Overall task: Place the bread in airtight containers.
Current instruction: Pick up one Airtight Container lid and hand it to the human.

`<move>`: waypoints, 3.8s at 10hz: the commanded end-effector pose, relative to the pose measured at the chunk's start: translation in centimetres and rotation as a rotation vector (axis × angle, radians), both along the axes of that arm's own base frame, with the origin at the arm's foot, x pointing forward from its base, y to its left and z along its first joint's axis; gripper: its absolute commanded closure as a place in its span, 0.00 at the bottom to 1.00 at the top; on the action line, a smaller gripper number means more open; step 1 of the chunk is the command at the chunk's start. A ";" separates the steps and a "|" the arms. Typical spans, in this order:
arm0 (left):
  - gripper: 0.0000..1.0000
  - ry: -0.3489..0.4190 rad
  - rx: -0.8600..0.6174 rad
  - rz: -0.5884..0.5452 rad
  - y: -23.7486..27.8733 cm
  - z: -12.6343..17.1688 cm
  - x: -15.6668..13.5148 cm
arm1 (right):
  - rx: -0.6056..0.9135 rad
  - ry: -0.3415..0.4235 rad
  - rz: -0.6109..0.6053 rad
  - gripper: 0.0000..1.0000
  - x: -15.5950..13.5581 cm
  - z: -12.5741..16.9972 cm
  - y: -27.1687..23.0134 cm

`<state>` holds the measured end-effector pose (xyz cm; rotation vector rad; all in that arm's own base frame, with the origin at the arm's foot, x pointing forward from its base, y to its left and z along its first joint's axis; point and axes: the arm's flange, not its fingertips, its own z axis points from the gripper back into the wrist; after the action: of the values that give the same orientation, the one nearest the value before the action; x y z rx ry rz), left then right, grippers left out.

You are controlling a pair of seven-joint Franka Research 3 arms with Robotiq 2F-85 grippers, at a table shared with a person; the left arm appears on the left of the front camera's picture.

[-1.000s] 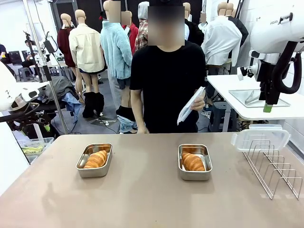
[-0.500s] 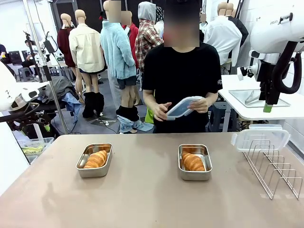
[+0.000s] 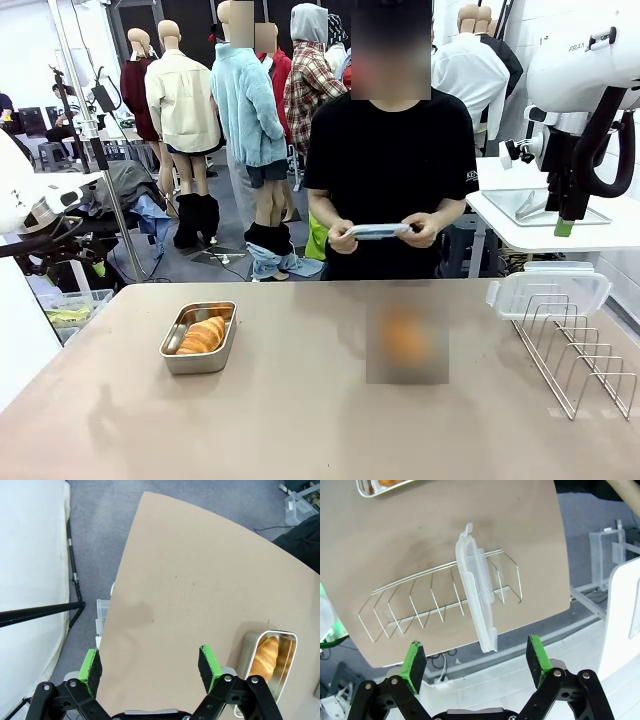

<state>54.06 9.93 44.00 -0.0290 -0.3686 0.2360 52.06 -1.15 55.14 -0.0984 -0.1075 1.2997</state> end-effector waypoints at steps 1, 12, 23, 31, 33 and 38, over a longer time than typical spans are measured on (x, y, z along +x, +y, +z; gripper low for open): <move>0.00 -0.004 0.011 0.000 0.1 0.2 -0.1 | -0.013 0.010 -0.014 0.01 -0.1 0.3 0.2; 0.00 -0.004 0.011 0.000 0.1 0.2 -0.1 | -0.013 0.010 -0.014 0.01 -0.1 0.3 0.2; 0.00 -0.004 0.011 0.000 0.1 0.2 -0.1 | -0.013 0.010 -0.014 0.01 -0.1 0.3 0.2; 0.00 -0.004 0.011 0.000 0.1 0.2 -0.1 | -0.013 0.010 -0.014 0.01 -0.1 0.3 0.2; 0.00 -0.004 0.011 0.000 0.1 0.2 -0.1 | -0.013 0.010 -0.014 0.01 -0.1 0.3 0.2; 0.00 -0.004 0.011 0.000 0.1 0.2 -0.1 | -0.013 0.010 -0.014 0.01 -0.1 0.3 0.2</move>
<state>54.06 9.93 44.00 -0.0290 -0.3686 0.2360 52.06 -1.15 55.14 -0.0982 -0.1073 1.2997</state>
